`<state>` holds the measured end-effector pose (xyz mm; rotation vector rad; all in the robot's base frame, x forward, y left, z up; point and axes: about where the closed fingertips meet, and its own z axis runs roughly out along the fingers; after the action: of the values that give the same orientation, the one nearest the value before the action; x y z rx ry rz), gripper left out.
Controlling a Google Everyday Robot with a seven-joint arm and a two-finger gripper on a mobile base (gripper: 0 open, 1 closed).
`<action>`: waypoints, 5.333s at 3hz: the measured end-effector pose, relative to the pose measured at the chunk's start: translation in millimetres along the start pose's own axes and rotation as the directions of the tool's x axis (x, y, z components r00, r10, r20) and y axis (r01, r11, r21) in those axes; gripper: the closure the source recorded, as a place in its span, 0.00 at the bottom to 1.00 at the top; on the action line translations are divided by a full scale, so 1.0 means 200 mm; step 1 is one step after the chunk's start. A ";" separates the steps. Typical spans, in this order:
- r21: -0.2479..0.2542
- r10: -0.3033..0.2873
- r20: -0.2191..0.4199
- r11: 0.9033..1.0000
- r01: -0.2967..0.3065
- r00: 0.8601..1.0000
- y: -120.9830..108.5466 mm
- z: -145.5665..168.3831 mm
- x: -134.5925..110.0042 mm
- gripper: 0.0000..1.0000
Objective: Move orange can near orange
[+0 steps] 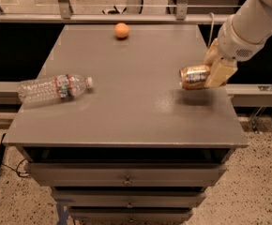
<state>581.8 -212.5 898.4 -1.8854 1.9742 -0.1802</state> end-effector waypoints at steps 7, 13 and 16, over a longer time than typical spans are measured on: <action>0.239 0.144 0.205 0.952 -0.192 0.968 -0.89 0.21 -0.29 1.00; 0.192 0.072 0.187 0.975 -0.108 0.980 -1.21 0.68 -0.61 1.00; 0.145 0.050 0.196 0.986 -0.080 0.979 -1.17 0.74 -0.66 0.35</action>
Offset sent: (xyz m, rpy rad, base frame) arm 0.0003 -0.0218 0.0237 0.0899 -0.0616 -0.1734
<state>855.6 -75.1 874.9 -1.6732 1.8355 -0.1219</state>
